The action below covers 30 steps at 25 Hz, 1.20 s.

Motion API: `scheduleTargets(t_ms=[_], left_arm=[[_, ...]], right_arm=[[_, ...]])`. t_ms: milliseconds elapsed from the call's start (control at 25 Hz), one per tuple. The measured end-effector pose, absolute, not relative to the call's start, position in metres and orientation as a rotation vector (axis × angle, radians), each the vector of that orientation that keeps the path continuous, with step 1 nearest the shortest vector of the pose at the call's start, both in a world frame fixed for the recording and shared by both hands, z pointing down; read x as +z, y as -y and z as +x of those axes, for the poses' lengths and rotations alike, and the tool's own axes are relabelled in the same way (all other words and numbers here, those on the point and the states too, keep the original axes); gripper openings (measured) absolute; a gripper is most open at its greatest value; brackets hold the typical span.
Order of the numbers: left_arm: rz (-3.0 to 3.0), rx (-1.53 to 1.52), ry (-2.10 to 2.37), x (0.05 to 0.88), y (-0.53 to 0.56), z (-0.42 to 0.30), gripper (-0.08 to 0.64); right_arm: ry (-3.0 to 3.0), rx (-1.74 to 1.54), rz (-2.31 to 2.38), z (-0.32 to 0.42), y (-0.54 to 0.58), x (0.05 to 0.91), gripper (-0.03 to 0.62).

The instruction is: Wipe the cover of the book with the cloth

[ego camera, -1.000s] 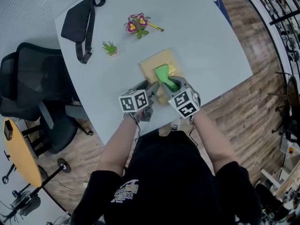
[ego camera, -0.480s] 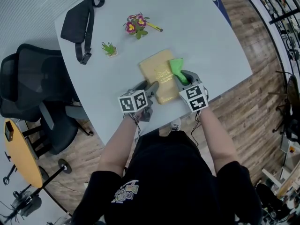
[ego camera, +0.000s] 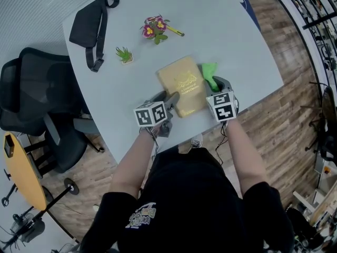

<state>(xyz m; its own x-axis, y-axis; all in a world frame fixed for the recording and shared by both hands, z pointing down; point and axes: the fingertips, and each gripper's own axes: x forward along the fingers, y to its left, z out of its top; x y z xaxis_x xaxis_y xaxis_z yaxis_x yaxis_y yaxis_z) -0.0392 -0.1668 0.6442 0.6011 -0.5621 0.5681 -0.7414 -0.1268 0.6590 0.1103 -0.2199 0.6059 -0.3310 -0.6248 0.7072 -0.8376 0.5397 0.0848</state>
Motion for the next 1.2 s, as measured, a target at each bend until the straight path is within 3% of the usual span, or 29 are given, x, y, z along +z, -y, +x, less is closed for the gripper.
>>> scheduleTargets(t_ms=[240,720,1200], left_arm=[[1.809,0.22,1.061,0.644,0.167,-0.039,0.275],[1.81,0.225,1.06,0.644,0.166,-0.037,0.275],[1.808,0.223,1.057,0.642,0.166,-0.038,0.275]], right_arm=[[2.191,0.311,1.12,0.08,0.227,0.586,0.097],[2.348,0.254,0.569,-0.035,0.205,0.593,0.097],[2.321,0.259,0.531,-0.039,0.209,0.606,0.097]])
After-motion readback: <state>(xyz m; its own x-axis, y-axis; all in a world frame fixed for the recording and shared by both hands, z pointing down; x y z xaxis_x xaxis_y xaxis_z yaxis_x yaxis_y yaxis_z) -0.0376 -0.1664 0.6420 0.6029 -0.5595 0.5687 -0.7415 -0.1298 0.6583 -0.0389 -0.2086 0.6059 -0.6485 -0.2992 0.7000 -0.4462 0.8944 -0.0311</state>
